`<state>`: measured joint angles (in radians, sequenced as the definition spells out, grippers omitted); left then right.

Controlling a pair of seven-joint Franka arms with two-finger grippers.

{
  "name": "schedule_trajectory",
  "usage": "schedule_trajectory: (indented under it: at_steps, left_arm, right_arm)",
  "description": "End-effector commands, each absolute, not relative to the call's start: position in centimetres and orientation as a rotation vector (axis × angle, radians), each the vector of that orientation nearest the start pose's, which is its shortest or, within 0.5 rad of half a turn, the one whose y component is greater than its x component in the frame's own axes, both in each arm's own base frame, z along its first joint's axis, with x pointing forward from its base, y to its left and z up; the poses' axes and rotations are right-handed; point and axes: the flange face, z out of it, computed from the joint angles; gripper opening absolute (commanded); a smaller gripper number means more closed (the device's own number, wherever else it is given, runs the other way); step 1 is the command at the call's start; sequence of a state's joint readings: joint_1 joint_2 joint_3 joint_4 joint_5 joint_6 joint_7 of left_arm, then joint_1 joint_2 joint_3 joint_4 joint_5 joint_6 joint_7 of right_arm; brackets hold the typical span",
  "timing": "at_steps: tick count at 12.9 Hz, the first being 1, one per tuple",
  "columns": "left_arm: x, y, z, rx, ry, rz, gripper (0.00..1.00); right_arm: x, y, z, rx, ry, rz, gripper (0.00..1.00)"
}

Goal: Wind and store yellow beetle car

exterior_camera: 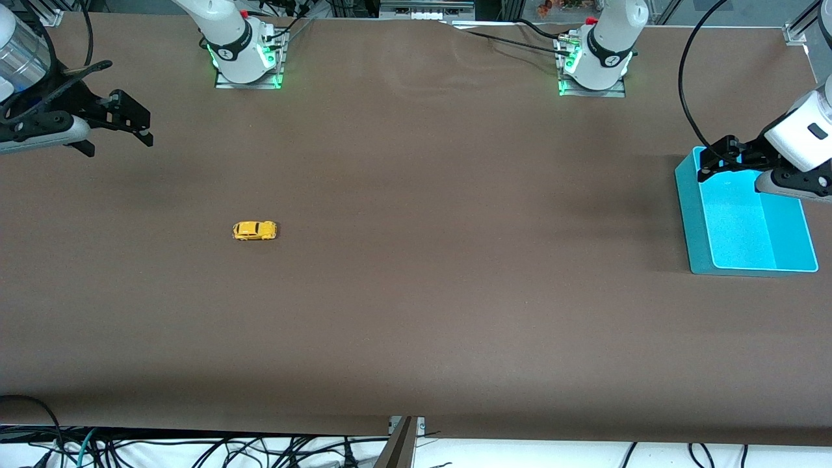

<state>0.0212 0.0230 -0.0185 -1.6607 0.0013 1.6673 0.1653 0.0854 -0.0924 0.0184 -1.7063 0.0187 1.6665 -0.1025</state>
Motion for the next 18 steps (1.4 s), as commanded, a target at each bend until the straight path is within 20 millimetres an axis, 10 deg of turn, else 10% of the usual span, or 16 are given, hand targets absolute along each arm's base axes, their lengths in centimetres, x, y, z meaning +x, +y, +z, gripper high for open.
schedule_trajectory:
  at_steps: [1, 18]
  left_arm:
    - [57.08, 0.12, 58.34, -3.103, 0.288, 0.03, 1.0]
    - [57.08, -0.18, 58.35, -3.088, 0.3, 0.031, 1.0]
  right_arm:
    - [53.19, 5.84, 62.56, -3.095, -0.303, -0.064, 1.0]
    - [53.28, 5.52, 61.78, -3.089, -0.345, -0.029, 1.0]
